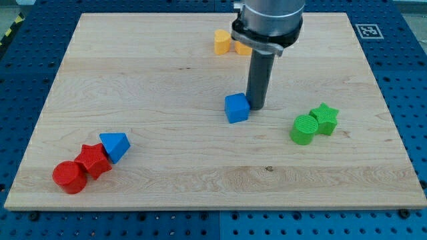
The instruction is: Move the blue cube closer to the blue triangle
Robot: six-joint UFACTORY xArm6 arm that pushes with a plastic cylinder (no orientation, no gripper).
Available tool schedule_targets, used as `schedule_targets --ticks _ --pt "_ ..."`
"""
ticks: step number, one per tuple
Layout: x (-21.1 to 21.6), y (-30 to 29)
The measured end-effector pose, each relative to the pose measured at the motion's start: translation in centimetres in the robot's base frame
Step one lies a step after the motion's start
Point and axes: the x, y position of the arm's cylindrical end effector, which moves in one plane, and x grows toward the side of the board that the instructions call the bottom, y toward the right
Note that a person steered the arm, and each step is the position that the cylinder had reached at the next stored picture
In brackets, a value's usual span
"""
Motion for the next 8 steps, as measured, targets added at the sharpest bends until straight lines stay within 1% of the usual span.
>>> schedule_targets --ticks 2,3,4,5,7,8 --pt "1.6 -5.2" --pt "3.6 -7.6" --pt "5.9 -8.7" --pt "6.3 -10.6" --pt "1.9 -16.7" --pt "1.5 -19.4"
